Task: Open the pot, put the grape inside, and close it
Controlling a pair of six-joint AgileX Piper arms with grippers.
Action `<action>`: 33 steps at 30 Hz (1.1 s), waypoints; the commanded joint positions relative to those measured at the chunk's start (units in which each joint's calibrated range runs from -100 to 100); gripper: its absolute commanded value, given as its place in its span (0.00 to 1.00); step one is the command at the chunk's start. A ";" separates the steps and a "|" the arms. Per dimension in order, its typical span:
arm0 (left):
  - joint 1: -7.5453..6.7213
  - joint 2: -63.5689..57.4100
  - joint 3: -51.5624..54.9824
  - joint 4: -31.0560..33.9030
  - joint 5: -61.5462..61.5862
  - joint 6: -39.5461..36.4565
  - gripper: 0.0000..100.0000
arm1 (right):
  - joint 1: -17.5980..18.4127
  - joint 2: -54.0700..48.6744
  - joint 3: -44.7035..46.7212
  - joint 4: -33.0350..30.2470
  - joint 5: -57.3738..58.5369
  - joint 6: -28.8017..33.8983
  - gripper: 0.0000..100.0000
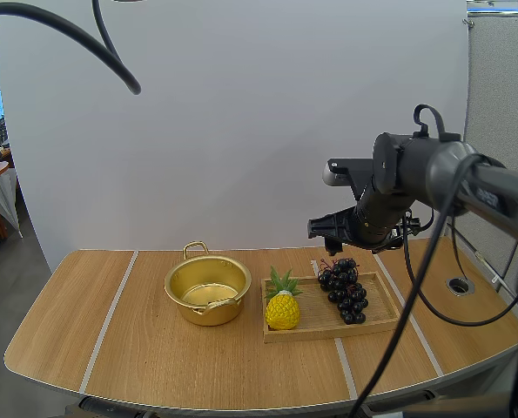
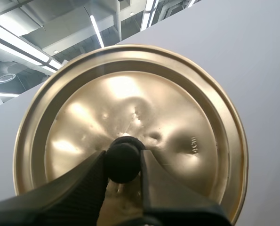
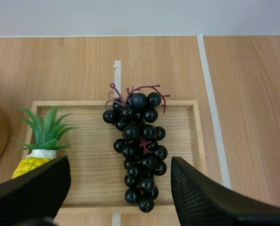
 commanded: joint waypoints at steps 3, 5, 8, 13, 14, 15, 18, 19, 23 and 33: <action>-0.21 -0.09 -0.51 0.14 -1.98 -0.58 0.00 | -2.01 5.24 -2.88 5.04 -0.65 -7.96 1.00; -0.21 -0.09 -0.51 0.14 -1.98 -0.58 0.00 | -2.30 6.64 -3.03 6.11 -0.41 -9.81 1.00; -0.21 -0.09 -0.51 0.14 -1.98 -0.58 0.00 | -2.72 9.16 -3.03 7.52 -1.00 -12.40 1.00; -0.21 -0.09 -0.51 0.14 -1.98 -0.58 0.00 | -2.81 12.64 -3.03 8.54 -2.18 -13.91 1.00; -0.21 -0.09 -0.51 0.14 -1.98 -0.58 0.00 | -2.81 13.44 -3.03 8.54 -3.07 -13.91 1.00; -0.21 -0.09 -0.51 0.14 -1.98 -0.58 0.00 | -2.81 14.31 -3.03 8.54 -3.58 -14.16 1.00; -0.21 -0.09 -0.51 0.14 -1.98 -0.58 0.00 | -2.81 16.69 -3.03 8.68 -4.13 -14.86 1.00; -0.21 -0.09 -0.51 0.14 -1.98 -0.58 0.00 | -2.81 17.32 -3.03 8.56 -4.78 -14.86 1.00; -0.21 -0.09 -0.51 0.14 -1.98 -0.58 0.00 | -2.81 19.76 -3.03 8.34 -7.14 -14.97 1.00; -0.21 -0.09 -0.51 0.14 -1.98 -0.58 0.00 | -2.81 26.90 -3.03 8.77 -11.26 -15.95 1.00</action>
